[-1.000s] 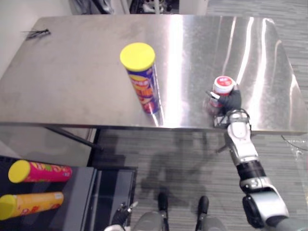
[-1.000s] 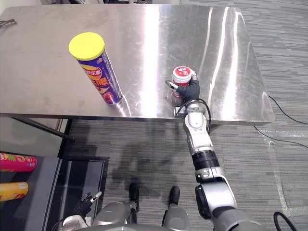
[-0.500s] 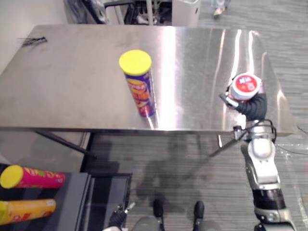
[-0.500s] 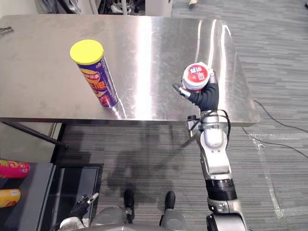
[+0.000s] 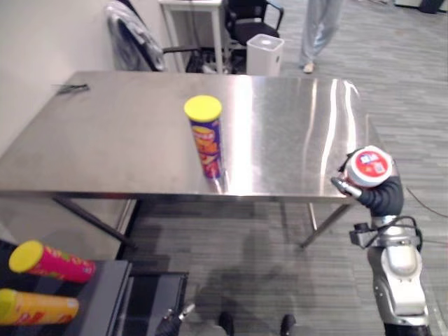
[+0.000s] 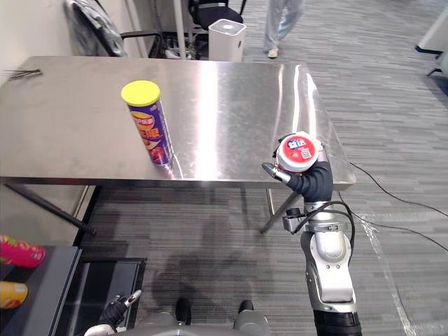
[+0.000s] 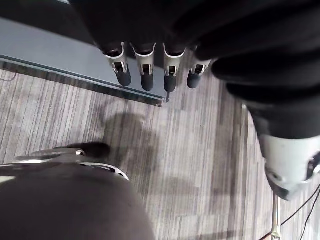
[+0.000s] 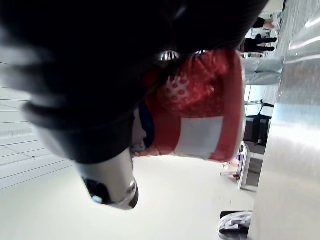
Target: Put the gum and the chips on the shelf.
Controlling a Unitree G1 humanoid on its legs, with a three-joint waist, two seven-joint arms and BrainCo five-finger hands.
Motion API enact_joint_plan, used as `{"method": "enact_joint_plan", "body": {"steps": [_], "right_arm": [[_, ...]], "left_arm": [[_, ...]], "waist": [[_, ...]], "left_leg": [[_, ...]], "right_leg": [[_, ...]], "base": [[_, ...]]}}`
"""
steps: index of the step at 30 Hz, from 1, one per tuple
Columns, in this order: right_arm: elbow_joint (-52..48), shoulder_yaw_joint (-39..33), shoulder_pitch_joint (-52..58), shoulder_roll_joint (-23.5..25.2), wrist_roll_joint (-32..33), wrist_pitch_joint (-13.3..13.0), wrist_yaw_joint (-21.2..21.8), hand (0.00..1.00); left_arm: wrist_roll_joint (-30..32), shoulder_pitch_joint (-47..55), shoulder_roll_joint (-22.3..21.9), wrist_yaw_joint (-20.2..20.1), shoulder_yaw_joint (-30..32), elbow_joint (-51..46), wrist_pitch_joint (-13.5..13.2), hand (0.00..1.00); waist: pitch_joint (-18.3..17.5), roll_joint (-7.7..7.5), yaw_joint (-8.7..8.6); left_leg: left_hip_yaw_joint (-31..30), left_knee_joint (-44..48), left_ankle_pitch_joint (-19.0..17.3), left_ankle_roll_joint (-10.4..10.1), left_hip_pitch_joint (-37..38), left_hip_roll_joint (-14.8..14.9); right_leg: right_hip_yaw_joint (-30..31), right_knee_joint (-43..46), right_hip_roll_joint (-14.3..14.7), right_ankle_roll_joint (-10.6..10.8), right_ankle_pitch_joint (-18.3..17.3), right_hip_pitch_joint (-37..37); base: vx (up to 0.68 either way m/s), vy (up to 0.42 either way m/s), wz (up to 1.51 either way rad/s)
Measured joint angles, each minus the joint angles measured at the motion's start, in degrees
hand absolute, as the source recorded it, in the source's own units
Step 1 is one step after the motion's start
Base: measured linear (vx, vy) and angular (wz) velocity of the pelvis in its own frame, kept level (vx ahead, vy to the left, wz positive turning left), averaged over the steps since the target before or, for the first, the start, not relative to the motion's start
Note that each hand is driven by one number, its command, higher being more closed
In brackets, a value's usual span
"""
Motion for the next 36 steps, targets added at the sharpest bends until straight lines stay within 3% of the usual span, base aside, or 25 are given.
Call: {"method": "enact_joint_plan", "body": {"steps": [3, 6, 7, 8, 9, 10, 11, 12, 13, 14, 15, 16, 17, 19, 21, 26, 31, 36], "right_arm": [[0.28, 2.68, -1.03, 0.75, 1.52, -0.04, -0.03, 1.0], [1.86, 4.86, -3.82, 0.77, 1.83, -0.15, -0.9, 1.0], [1.79, 4.59, -4.83, 0.82, 1.85, -0.18, -1.21, 1.0], [1.65, 4.1, -5.13, 0.74, 1.86, -0.21, -1.41, 1.0], [1.61, 2.98, -5.7, 0.46, 1.83, -0.57, -2.27, 1.0], [2.39, 1.73, -6.94, 0.1, 1.79, -0.66, -2.89, 1.0], [2.76, 1.36, -7.54, -0.27, 1.78, -0.65, -3.31, 1.0], [2.79, 0.68, -8.32, -0.96, 1.41, -0.83, -3.8, 1.0], [3.33, -0.15, -8.63, -1.05, 1.08, -0.98, -4.0, 1.0], [3.6, -0.41, -8.47, -1.06, 0.91, -1.0, -4.07, 1.0], [4.01, -0.49, -9.29, -0.74, 0.8, -0.79, -4.18, 1.0], [3.94, -0.26, -9.37, -0.32, 0.8, -0.79, -4.23, 1.0], [3.77, -0.22, -9.31, 0.35, 0.8, -0.86, -4.31, 1.0], [3.79, -1.31, -8.97, 0.33, 0.75, -0.85, -5.02, 1.0], [3.81, -3.34, -8.99, 0.38, 0.72, -0.82, -5.27, 1.0], [3.81, -5.61, -8.39, 0.79, -1.6, -0.68, -5.78, 1.0], [3.87, -7.01, -6.06, 1.4, -3.93, -0.65, -6.53, 1.0], [4.7, -6.96, -5.23, 3.37, -5.64, -0.6, -7.36, 1.0]], "left_arm": [[-0.03, -0.25, -0.01, 0.0, 0.45, -0.28, 0.0, 0.0], [-0.01, -0.66, -1.0, 0.16, 1.14, -1.26, 0.04, 0.0], [-0.01, -0.89, -1.23, 0.23, 1.7, -1.52, 0.03, 0.0], [0.0, -1.42, -1.26, 0.24, 1.67, -0.96, 0.09, 0.0], [-0.02, -2.35, -1.14, 0.24, 1.73, -0.3, 0.13, 0.0], [-0.01, -2.6, -1.38, 0.23, 2.17, -0.25, 0.13, 0.0], [-0.01, -2.28, -1.71, 0.23, 2.17, -0.24, 0.15, 0.0], [0.05, -1.45, -2.33, 0.15, 2.09, -0.86, 0.23, 0.0], [0.09, -0.94, -2.51, 0.07, 2.02, -1.93, -0.04, 0.0], [0.1, -0.9, -2.01, 0.07, 2.75, -2.26, -0.09, 0.0], [0.06, -1.14, -2.36, 0.05, 4.16, -2.19, 0.2, 0.0], [0.06, -0.24, -2.44, 0.05, 4.5, -2.2, 0.49, 0.0], [0.05, 1.12, -2.8, -0.02, 5.1, -2.17, 0.86, 0.0], [0.07, 2.15, -4.17, -0.04, 6.69, -1.93, 1.29, 0.0], [0.17, 1.61, -4.78, -0.1, 6.8, -0.3, 1.26, 0.0], [0.85, 0.47, -4.5, -0.07, 7.17, 1.74, 1.41, 0.0], [3.4, 0.18, -3.38, -0.71, 6.65, 1.72, 1.24, 0.0], [2.38, -0.04, -2.33, -1.12, 8.69, 1.71, 1.3, 0.0]], "waist": [[0.34, 0.55, 0.24], [0.88, 1.9, 0.8], [1.06, 2.28, 1.47], [1.02, 2.75, 1.79], [0.92, 2.53, 1.73], [1.02, 3.22, 1.8], [1.02, 4.01, 2.11], [1.09, 6.05, 2.28], [0.7, 5.27, 1.71], [0.05, 4.32, 1.45], [0.07, 4.31, 2.47], [0.07, 4.2, 2.65], [-0.02, 4.06, 2.74], [-0.96, 5.51, 1.47], [-1.48, 6.01, 0.77], [-1.59, 5.94, 0.0], [-1.99, 4.33, 0.04], [-1.89, 1.66, 0.22]], "left_leg": [[-5.06, 3.52, 0.52, -0.66, -4.6, 0.74], [-10.3, 1.14, 3.92, -2.66, -8.47, 1.53], [-8.27, -2.17, 4.02, -2.44, -8.78, 2.71], [-5.2, -2.86, 2.96, -0.86, -9.46, 4.12], [1.97, -1.17, 1.43, 1.97, -10.76, 5.96], [9.62, 9.66, 1.2, 3.83, -13.47, 9.12], [12.35, 15.43, 1.84, 5.0, -13.84, 11.07], [15.61, 19.35, 2.25, 3.74, -15.15, 12.48], [14.93, 14.59, 6.0, 3.07, -15.13, 10.59], [14.17, 10.57, 7.69, 2.11, -13.91, 8.29], [19.23, 20.27, 0.15, 5.23, -13.73, 10.66], [21.33, 25.36, -2.69, 5.5, -12.89, 12.1], [24.02, 29.27, -5.06, 3.56, -9.39, 13.77], [25.09, 27.76, -6.61, 0.83, -3.94, 15.37], [25.53, 19.92, -7.98, -1.47, -2.0, 14.68], [28.53, 7.69, -8.0, -2.26, -1.96, 10.81], [28.21, 6.16, -7.66, -1.9, -1.83, 8.03], [28.01, 7.67, -8.22, -1.21, -2.21, 8.09]], "right_leg": [[-5.1, 1.6, 0.33, -0.93, -1.2, -0.8], [-11.66, 3.0, 1.36, -2.45, -2.04, -2.09], [-14.7, 1.53, 2.02, -2.89, -1.74, -1.78], [-17.1, 0.0, 2.61, -3.42, -1.03, -1.19], [-21.84, -2.76, 1.95, -4.05, -0.26, -0.2], [-25.41, -1.22, 1.09, -4.94, -0.59, -0.37], [-26.85, 0.36, 0.82, -5.57, -1.22, -0.42], [-29.33, 4.8, 0.68, -5.57, -3.16, -0.68], [-29.18, 4.33, 0.33, -6.8, -4.85, -1.79], [-30.36, 2.38, -0.43, -6.51, -4.85, -1.61], [-33.72, 2.13, -0.91, -7.34, -4.53, -1.49], [-34.37, 2.32, -1.06, -7.62, -4.5, -1.57], [-36.22, 2.13, -1.31, -8.01, -4.31, -1.1], [-40.49, 1.98, -0.98, -8.03, -4.27, -1.13], [-44.84, 2.72, -1.68, -8.04, -3.9, -3.06], [-53.32, 5.7, -4.93, -7.69, -2.57, -3.82], [-54.74, 9.01, -8.96, -7.59, -1.42, -3.67], [-54.68, 8.63, -9.14, -7.71, -0.55, -3.26]], "base": [[-0.09, -0.109, 0.85], [-0.16, -0.143, 1.05], [-0.18, -0.136, 1.19], [-0.17, -0.158, 1.51], [-0.11, -0.083, 1.63], [-0.16, -0.122, 1.52], [-0.13, -0.104, 1.4], [-0.21, -0.124, 1.61], [-0.22, -0.091, 1.75], [-0.24, -0.092, 1.48], [-0.14, -0.1, 0.84], [-0.13, -0.142, 0.84], [-0.13, -0.086, 1.0], [-0.16, -0.005, 1.27], [-0.2, 0.088, 1.08], [-0.13, 0.153, 0.86], [-0.05, 0.131, 0.16], [-0.02, 0.067, 0.02]]}}
